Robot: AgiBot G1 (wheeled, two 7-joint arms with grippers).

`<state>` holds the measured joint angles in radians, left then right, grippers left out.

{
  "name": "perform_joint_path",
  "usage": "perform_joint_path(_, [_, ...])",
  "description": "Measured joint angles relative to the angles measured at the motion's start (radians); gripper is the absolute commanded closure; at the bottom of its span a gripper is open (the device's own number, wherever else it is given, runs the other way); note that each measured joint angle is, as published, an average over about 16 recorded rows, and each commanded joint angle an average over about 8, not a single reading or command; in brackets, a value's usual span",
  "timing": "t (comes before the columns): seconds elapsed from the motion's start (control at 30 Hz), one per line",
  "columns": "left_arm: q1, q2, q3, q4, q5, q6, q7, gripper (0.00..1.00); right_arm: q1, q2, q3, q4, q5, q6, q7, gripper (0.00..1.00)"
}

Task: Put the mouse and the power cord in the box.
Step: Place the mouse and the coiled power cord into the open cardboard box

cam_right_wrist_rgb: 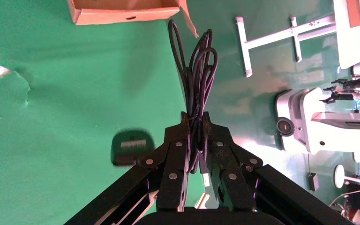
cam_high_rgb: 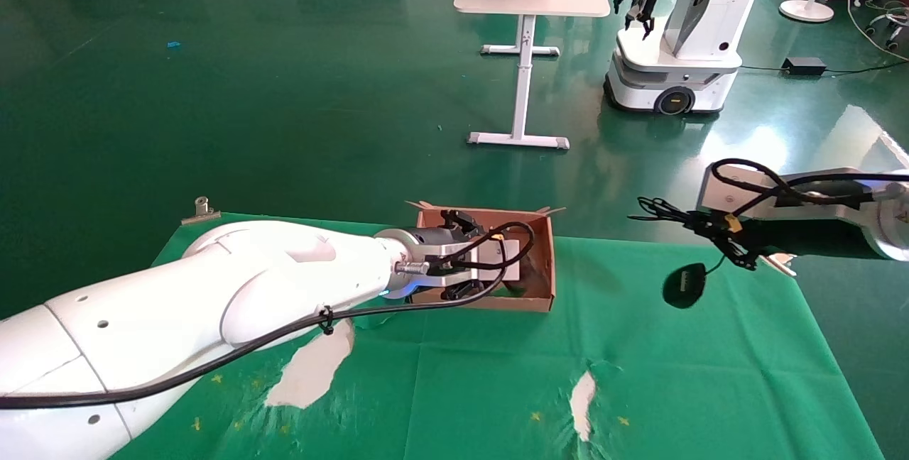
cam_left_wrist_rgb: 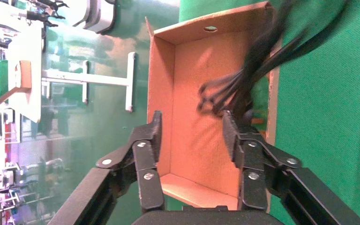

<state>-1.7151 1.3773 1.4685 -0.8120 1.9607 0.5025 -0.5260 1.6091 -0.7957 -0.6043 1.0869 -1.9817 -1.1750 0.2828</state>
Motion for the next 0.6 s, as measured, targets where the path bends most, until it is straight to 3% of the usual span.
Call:
perform_joint_path(0.37, [-0.014,-0.001,0.042,0.01,-0.017,-0.019,-0.033,0.0,0.01,-0.011,0.002,0.042,0.023,-0.019,-0.003,1.0])
perform_joint_path(0.6, [-0.017,-0.004,0.056,0.088,-0.019,-0.018,-0.078,0.0,0.028,-0.059,0.001,0.048,0.052,-0.012,-0.043,1.0])
